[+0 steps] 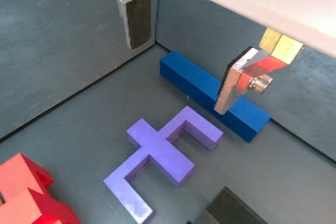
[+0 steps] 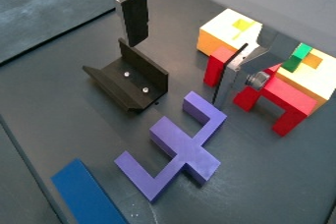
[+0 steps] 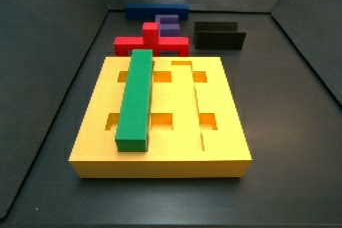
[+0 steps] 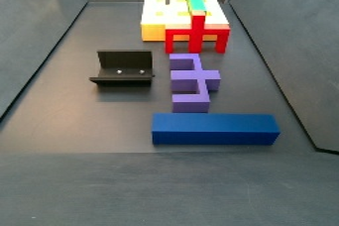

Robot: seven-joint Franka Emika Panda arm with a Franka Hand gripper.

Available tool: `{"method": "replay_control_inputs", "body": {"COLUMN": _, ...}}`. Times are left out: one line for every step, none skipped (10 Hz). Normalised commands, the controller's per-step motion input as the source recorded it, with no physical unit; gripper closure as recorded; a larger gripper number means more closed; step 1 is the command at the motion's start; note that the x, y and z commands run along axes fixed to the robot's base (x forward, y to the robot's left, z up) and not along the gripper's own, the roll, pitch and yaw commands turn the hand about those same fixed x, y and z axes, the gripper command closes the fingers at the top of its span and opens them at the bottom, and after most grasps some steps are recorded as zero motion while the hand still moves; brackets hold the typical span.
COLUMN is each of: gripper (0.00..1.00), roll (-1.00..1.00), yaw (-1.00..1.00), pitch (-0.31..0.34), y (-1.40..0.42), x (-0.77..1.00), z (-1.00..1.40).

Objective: Pick up the blue object. Move up. Move to above the board. Insert the blue object.
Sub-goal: Pick up the blue object.

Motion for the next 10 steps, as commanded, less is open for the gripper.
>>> {"method": "replay_control_inputs", "body": {"gripper": 0.0, "roll": -0.07, "yaw": -0.24, "pitch": 0.0, "y": 0.66, "x": -0.28, "z": -0.11}}
{"method": "replay_control_inputs", "body": {"gripper": 0.0, "roll": -0.12, "yaw": -0.35, "pitch": 0.0, "y": 0.44, "x": 0.0, "z": -0.08}}
{"method": "replay_control_inputs", "body": {"gripper": 0.0, "roll": -0.01, "yaw": -0.8, "pitch": 0.019, "y": 0.2, "x": -0.05, "z": -0.21}}
{"method": "replay_control_inputs", "body": {"gripper": 0.0, "roll": 0.0, "yaw": -1.0, "pitch": 0.09, "y": 0.03, "x": -0.03, "z": -0.35}}
{"method": "replay_control_inputs", "body": {"gripper": 0.0, "roll": 0.0, "yaw": -1.0, "pitch": 0.104, "y": 0.01, "x": -0.03, "z": -0.38}}
{"method": "replay_control_inputs", "body": {"gripper": 0.0, "roll": 0.0, "yaw": -1.0, "pitch": 0.103, "y": 0.01, "x": -0.03, "z": -0.37}}
{"method": "replay_control_inputs", "body": {"gripper": 0.0, "roll": 0.0, "yaw": -1.0, "pitch": 0.101, "y": 0.01, "x": -0.03, "z": -0.37}}
{"method": "replay_control_inputs", "body": {"gripper": 0.0, "roll": 0.0, "yaw": -0.69, "pitch": 0.083, "y": 0.34, "x": -0.14, "z": -0.32}}
{"method": "replay_control_inputs", "body": {"gripper": 0.0, "roll": 0.0, "yaw": -0.71, "pitch": 0.084, "y": 0.33, "x": -0.12, "z": -0.26}}
{"method": "replay_control_inputs", "body": {"gripper": 0.0, "roll": 0.0, "yaw": -0.81, "pitch": 0.117, "y": 0.23, "x": 0.0, "z": -0.15}}
